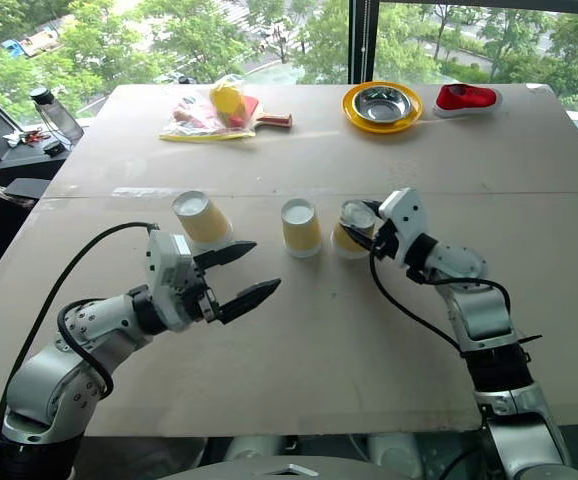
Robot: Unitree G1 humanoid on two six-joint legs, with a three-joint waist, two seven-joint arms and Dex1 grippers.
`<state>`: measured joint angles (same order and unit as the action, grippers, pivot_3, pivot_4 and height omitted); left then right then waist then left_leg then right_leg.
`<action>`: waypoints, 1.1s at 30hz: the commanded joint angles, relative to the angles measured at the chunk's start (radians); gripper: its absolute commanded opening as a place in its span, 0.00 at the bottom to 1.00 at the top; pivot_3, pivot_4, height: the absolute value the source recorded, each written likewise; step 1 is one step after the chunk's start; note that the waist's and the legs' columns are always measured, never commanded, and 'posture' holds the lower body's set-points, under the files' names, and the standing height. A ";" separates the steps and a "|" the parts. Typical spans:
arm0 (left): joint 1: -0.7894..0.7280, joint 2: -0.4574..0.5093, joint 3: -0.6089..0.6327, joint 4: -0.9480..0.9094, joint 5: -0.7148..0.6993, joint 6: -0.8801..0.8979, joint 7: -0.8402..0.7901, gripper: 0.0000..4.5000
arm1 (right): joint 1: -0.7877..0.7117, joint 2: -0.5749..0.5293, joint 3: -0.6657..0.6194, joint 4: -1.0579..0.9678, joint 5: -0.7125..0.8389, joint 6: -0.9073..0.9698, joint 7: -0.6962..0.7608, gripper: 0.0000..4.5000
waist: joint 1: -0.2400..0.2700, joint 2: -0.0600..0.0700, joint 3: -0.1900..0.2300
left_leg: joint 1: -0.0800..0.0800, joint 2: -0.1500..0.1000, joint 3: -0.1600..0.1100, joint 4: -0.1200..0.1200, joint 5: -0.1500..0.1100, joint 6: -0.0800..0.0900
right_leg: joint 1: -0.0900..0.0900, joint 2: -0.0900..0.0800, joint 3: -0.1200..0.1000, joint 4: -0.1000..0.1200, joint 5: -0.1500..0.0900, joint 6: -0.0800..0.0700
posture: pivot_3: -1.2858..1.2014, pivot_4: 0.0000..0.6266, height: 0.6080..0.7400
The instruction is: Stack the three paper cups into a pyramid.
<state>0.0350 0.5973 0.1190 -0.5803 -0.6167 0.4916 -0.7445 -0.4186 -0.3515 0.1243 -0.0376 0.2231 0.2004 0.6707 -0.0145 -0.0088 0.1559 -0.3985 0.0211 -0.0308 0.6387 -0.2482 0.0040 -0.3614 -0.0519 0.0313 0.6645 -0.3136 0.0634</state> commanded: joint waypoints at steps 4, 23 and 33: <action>0.016 0.007 0.032 -0.024 0.006 -0.028 0.014 1.00 | -0.049 0.018 0.034 0.028 -0.033 -0.035 0.019 0.43 | 0.000 0.000 0.000 | 0.000 0.000 0.000 0.000 0.000 0.000 | 0.000 0.000 0.000 0.000 0.000 0.000 | 0.52 0.24 1.00; 0.083 -0.118 0.088 0.006 0.046 -0.180 0.079 1.00 | -0.017 0.048 -0.042 -0.060 0.048 -0.001 0.029 0.99 | -0.001 0.000 0.000 | 0.000 0.000 0.000 0.000 0.000 0.000 | 0.000 -0.001 0.000 0.000 0.000 0.000 | 0.52 0.24 1.00; 0.100 -0.317 0.188 0.094 0.209 -0.352 0.374 1.00 | 0.307 -0.166 -0.281 -0.401 0.385 0.093 0.224 0.99 | 0.009 -0.001 -0.001 | 0.001 0.000 -0.001 0.000 0.000 0.001 | 0.003 -0.002 -0.002 0.000 0.000 0.000 | 0.52 0.24 1.00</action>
<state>0.1506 0.2892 0.2713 -0.4980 -0.4320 0.1842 -0.4192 -0.1506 -0.4940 -0.1015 -0.3654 0.5275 0.2814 0.8369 -0.0053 -0.0098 0.1549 -0.3980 0.0205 -0.0333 0.6392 -0.2486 0.0047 -0.3579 -0.0537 0.0277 0.6643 -0.3134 0.0632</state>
